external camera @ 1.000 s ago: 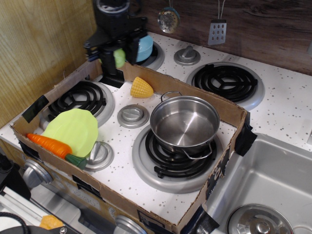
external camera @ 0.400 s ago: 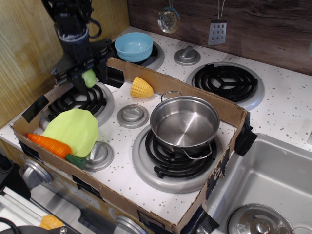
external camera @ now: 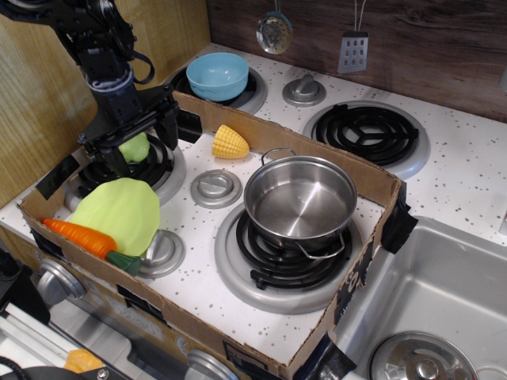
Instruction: Take broccoli out of pan
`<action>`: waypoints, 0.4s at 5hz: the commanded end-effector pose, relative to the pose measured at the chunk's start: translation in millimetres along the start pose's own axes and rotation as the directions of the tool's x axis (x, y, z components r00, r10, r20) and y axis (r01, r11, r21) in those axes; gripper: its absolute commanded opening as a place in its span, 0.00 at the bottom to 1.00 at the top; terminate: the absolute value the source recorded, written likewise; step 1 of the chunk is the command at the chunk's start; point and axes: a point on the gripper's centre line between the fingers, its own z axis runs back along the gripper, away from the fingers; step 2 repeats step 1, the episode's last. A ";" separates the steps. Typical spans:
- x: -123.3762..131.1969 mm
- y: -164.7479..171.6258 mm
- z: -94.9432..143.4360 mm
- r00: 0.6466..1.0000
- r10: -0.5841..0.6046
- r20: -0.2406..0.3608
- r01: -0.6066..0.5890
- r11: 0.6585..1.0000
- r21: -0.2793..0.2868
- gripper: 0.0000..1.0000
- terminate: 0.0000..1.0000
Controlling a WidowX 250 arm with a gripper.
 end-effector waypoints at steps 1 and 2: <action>9.7 -25.4 58.0 0.995 -0.038 0.088 0.032 0.996 0.078 1.00 1.00; 9.7 -25.4 58.0 0.995 -0.038 0.088 0.032 0.996 0.078 1.00 1.00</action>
